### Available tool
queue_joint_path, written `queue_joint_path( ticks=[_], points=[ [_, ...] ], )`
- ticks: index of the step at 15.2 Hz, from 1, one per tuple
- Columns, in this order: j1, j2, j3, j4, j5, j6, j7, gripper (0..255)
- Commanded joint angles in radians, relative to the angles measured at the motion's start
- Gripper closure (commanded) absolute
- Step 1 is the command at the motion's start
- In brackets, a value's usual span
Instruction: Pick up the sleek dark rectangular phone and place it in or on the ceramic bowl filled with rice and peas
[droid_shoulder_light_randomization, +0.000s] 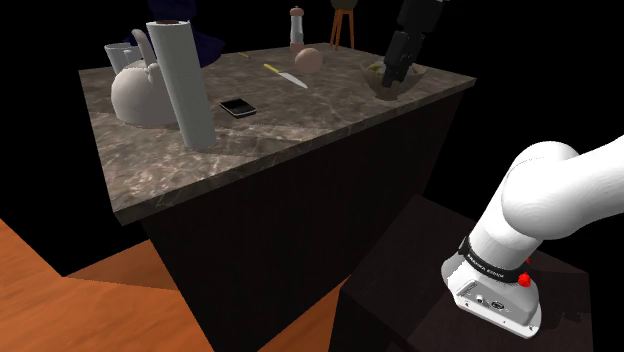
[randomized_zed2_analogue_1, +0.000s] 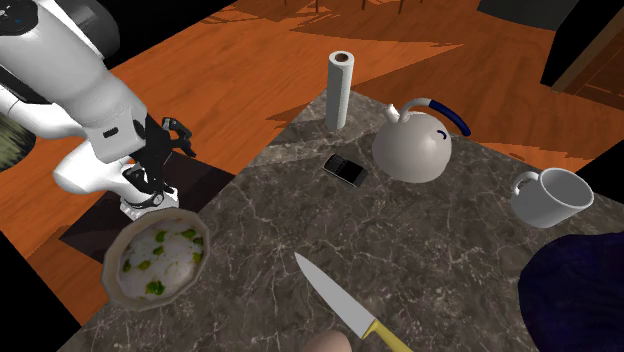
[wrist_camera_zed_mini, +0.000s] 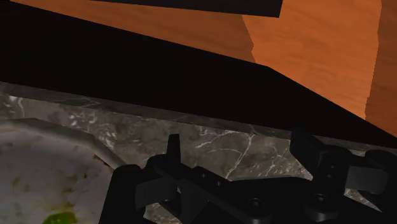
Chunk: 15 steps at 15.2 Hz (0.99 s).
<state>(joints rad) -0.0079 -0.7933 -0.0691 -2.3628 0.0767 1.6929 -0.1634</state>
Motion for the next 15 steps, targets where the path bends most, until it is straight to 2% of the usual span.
queue_joint_path(
  ticks=[1,8,15],
  points=[
    [0.000,0.000,0.000,0.000,0.000,0.000,0.000,0],
    [0.024,0.200,0.120,0.091,0.033,0.142,0.138,0],
    [0.030,0.432,0.227,0.250,0.009,0.241,0.283,0]
  ],
)
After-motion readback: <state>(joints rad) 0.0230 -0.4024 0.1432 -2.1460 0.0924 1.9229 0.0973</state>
